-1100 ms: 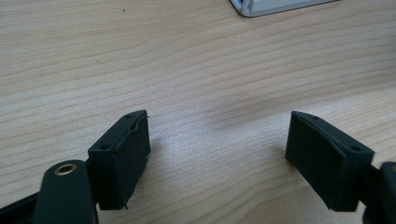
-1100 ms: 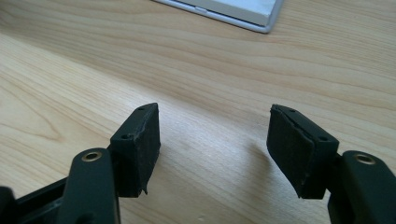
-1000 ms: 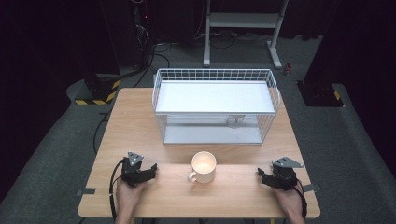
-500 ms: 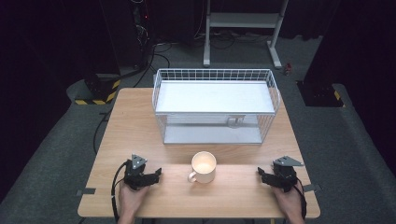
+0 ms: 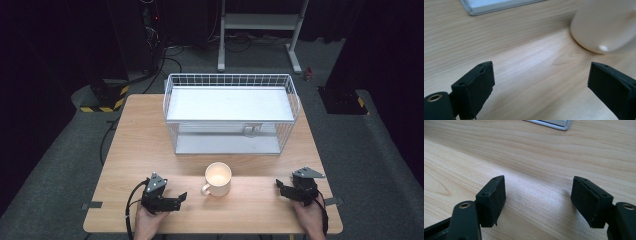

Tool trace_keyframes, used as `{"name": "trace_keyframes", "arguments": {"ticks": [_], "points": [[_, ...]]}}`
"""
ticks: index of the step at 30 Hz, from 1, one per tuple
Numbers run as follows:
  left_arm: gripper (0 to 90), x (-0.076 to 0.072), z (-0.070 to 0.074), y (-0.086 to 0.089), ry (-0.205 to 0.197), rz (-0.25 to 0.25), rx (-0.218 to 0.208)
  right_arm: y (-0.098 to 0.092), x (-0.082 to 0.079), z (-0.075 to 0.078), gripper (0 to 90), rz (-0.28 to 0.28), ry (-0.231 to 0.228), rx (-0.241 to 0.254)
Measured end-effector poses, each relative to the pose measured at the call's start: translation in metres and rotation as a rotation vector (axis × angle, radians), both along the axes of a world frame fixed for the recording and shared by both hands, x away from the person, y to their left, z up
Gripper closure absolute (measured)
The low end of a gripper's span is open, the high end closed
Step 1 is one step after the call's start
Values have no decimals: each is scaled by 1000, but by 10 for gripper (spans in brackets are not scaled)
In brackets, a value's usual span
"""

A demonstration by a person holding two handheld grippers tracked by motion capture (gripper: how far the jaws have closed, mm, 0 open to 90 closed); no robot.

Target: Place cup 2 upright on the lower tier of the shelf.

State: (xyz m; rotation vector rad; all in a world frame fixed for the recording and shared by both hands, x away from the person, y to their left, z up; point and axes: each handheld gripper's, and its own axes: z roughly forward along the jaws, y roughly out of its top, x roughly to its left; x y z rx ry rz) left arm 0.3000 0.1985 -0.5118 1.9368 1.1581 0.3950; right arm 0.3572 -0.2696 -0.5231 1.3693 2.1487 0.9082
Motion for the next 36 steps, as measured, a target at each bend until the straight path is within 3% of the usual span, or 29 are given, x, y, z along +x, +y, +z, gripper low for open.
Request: {"name": "trace_keyframes", "arguments": {"ticks": [5, 12, 24, 36], "points": [[52, -12, 1, -15, -10, -44, -1, 0, 0, 0, 283, 0, 0, 0], [42, -15, 2, -34, -30, -79, 21, 0, 0, 0, 283, 0, 0, 0], [33, 0, 4, -72, -44, -146, 39, 0, 0, 0, 283, 0, 1, 0], [22, 19, 5, -97, -63, -161, 69, 0, 0, 0, 283, 0, 0, 0]]}}
